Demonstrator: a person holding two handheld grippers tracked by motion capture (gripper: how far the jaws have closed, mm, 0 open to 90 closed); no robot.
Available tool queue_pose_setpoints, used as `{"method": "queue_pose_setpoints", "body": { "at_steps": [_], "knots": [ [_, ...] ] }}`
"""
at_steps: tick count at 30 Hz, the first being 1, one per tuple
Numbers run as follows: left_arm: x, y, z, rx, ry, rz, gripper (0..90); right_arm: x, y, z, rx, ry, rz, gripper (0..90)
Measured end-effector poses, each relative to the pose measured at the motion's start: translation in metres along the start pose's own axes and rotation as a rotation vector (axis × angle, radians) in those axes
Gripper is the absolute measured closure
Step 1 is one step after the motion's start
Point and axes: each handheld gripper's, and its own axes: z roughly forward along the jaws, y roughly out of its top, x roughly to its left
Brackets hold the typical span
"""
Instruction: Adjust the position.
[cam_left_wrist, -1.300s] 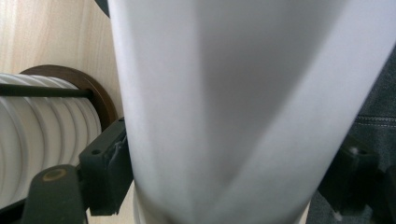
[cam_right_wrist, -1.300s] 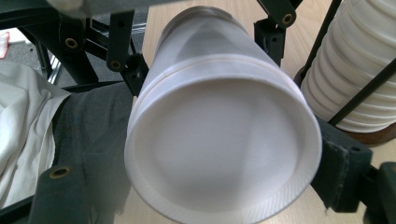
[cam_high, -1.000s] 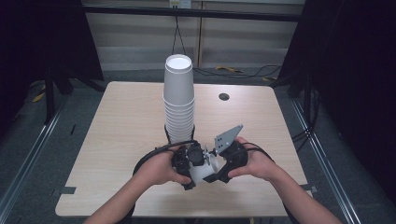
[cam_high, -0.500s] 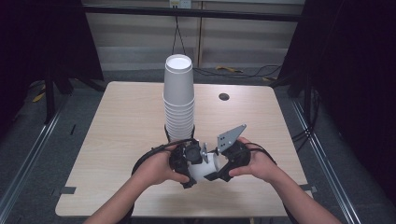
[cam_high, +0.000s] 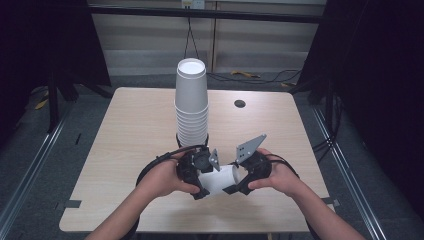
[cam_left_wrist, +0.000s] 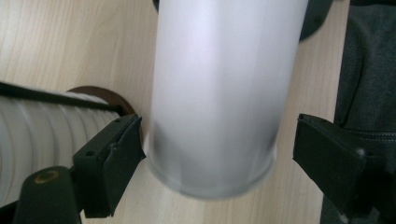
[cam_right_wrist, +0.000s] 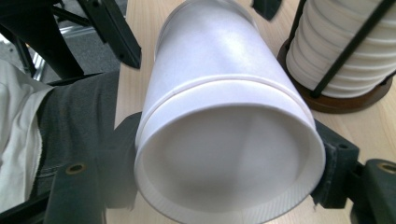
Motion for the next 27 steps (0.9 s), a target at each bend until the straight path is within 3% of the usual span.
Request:
{"method": "queue_pose_setpoints", "body": {
  "at_steps": [1,8,9,13,15,19,22,25,27],
  "knots": [
    [0.001,-0.002,-0.001,0.007,-0.003,-0.004,15.6,0.000,0.000,0.000,0.000,0.000,0.000,25.5],
    [0.005,-0.021,0.000,-0.071,-0.030,-0.073,15.6,0.000,-0.012,-0.014,-0.045,-0.010,0.030,25.5],
    [0.006,-0.026,0.000,-0.098,-0.031,-0.099,15.5,-0.001,-0.016,-0.016,-0.055,-0.014,0.043,25.5],
    [0.009,-0.033,-0.001,-0.130,-0.036,-0.125,15.3,-0.002,-0.023,-0.018,-0.067,-0.011,0.059,25.5],
    [0.010,-0.037,-0.002,-0.136,-0.026,-0.127,15.2,-0.002,-0.024,-0.021,-0.089,-0.018,0.064,25.4],
    [0.011,-0.045,0.002,-0.190,-0.041,-0.173,15.2,-0.003,-0.024,-0.026,-0.127,-0.017,0.074,25.4],
    [0.011,-0.048,0.004,-0.208,-0.035,-0.189,15.2,-0.003,-0.024,-0.027,-0.136,-0.015,0.079,25.3],
    [0.011,-0.054,0.010,-0.270,-0.050,-0.227,15.1,-0.003,-0.025,-0.029,-0.153,-0.020,0.089,25.2],
    [0.011,-0.055,0.013,-0.280,-0.058,-0.234,15.2,-0.003,-0.025,-0.029,-0.156,-0.019,0.093,25.2]
  ]
}}
